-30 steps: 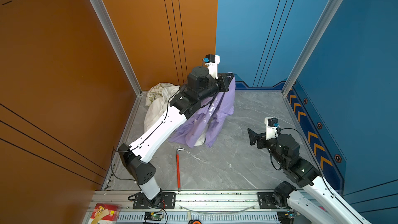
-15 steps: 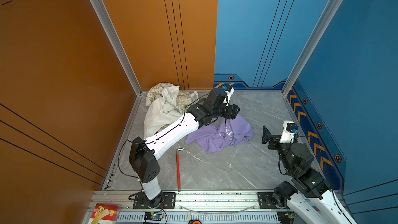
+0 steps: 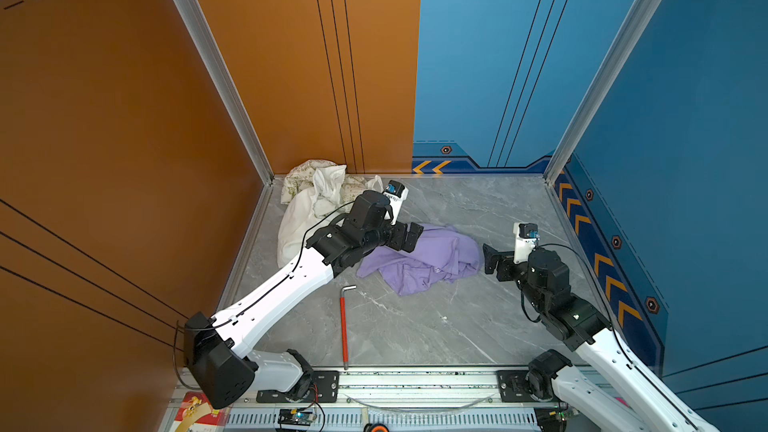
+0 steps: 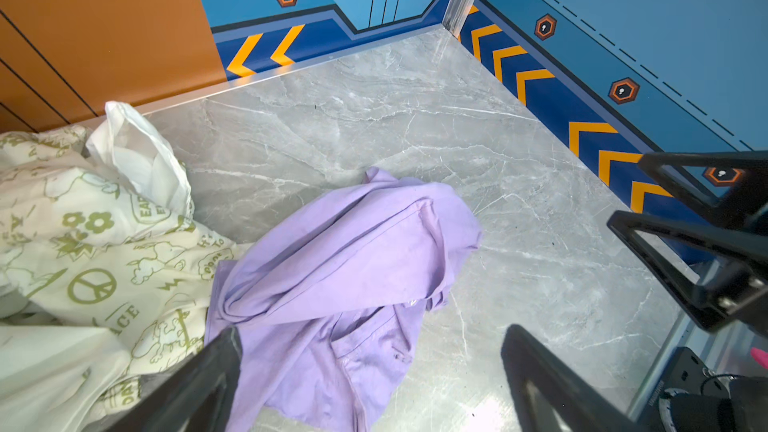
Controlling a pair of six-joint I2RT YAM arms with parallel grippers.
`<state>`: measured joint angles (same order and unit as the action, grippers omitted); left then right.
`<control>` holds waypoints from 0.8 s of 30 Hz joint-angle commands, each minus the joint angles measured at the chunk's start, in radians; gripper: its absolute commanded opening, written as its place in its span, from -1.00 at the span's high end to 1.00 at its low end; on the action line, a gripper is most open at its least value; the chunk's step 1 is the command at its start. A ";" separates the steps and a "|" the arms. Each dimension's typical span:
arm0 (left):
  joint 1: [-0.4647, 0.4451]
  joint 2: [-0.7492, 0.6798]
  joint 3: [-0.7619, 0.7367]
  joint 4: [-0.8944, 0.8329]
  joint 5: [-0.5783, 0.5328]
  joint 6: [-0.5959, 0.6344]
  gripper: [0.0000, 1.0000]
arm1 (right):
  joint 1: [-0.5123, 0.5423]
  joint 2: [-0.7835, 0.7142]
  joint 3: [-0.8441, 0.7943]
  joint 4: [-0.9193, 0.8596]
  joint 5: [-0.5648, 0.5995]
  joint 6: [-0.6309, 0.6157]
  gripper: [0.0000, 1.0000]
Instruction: Pick out a specific cloth from the pile
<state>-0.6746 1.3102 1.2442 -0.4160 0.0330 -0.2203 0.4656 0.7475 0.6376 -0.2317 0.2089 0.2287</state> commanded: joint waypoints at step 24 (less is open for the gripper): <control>0.180 -0.327 -0.344 0.125 0.093 -0.088 -0.96 | 0.128 0.702 0.284 -0.033 -0.065 0.180 -1.00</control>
<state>-0.5037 0.9951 0.9142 -0.3141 0.0956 -0.2935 0.6003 1.3979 0.8837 -0.2264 0.1135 0.3534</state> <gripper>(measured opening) 0.980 0.999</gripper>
